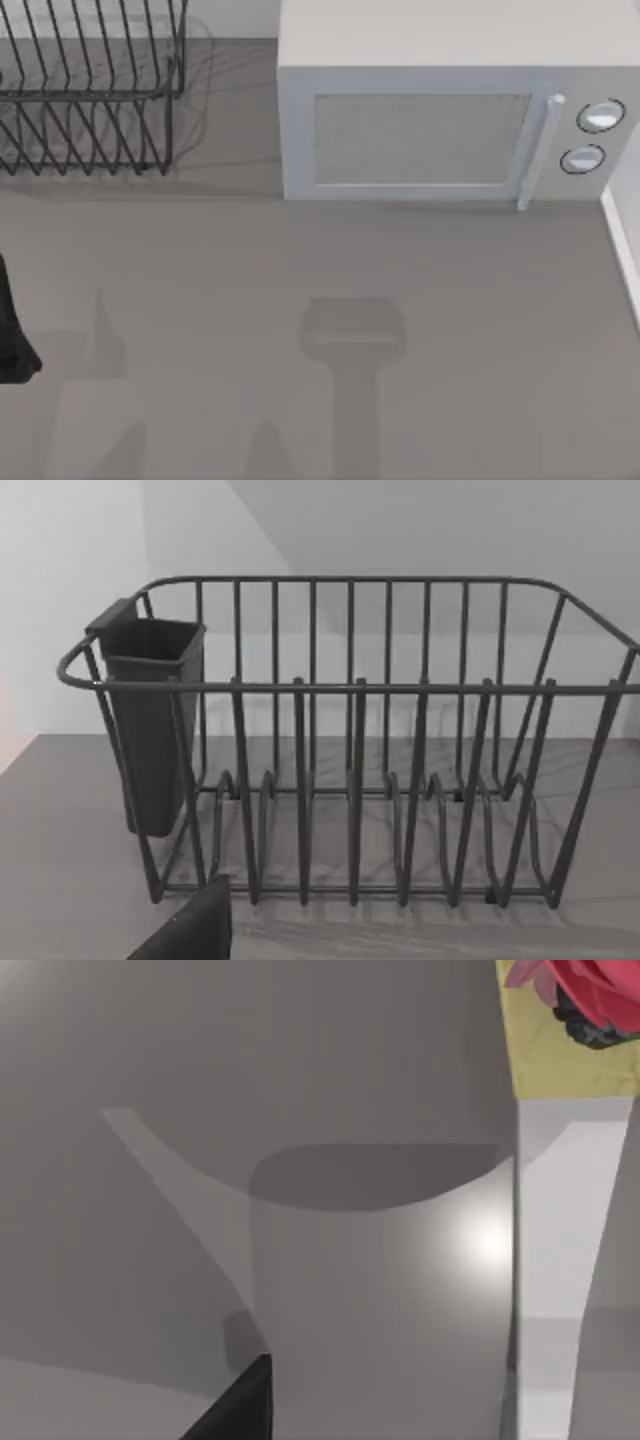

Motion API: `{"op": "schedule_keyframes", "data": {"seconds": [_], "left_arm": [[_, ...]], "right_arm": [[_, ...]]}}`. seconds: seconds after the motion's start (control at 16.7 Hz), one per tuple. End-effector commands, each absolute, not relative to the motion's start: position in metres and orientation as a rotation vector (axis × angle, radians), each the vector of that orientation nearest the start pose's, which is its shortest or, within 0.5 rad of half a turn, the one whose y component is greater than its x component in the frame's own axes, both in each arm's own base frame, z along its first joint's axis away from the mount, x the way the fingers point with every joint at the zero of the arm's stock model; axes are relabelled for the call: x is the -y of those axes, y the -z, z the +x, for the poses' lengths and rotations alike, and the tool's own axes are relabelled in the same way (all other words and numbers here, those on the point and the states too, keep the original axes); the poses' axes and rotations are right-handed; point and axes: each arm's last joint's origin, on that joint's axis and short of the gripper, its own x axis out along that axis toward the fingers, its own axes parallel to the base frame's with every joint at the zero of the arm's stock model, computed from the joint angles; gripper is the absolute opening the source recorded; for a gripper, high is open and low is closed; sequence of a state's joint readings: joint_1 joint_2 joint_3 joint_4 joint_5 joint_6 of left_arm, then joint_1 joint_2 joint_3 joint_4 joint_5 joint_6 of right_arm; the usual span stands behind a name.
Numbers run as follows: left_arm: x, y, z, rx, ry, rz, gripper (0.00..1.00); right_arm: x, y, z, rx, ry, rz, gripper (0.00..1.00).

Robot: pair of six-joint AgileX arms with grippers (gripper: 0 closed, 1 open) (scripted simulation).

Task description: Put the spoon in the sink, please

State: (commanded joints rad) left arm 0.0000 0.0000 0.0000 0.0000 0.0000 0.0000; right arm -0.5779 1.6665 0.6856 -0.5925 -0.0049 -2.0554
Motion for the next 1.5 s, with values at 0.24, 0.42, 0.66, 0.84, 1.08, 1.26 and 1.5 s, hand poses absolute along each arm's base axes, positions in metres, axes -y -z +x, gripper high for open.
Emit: {"op": "schedule_keyframes", "data": {"seconds": [0.24,0.42,0.66,0.84,1.08,1.26,1.5], "left_arm": [[0.001,-0.16,0.106,0.0,0.0,0.0,1.0],[0.001,-0.16,0.106,0.0,0.0,0.0,1.0],[0.001,-0.16,0.106,0.0,0.0,0.0,1.0],[0.001,-0.16,0.106,0.0,0.0,0.0,1.0],[0.001,-0.16,0.106,0.0,0.0,0.0,1.0],[0.001,-0.16,0.106,0.0,0.0,0.0,1.0],[0.001,-0.16,0.106,0.0,0.0,0.0,1.0]], "right_arm": [[0.129,-0.093,0.199,-1.247,-1.144,-1.137,0.1],[0.129,-0.093,0.199,-1.247,-1.144,-1.137,0.0],[0.129,-0.093,0.199,-1.247,-1.144,-1.137,0.0],[0.128,-0.115,0.198,-1.291,-1.101,-1.137,0.0],[0.131,-0.131,0.203,-1.287,-1.101,-1.145,0.0],[0.132,-0.162,0.203,-1.291,-1.122,-1.131,0.0],[0.129,-0.204,0.2,-1.293,-1.117,-1.128,0.0]]}}
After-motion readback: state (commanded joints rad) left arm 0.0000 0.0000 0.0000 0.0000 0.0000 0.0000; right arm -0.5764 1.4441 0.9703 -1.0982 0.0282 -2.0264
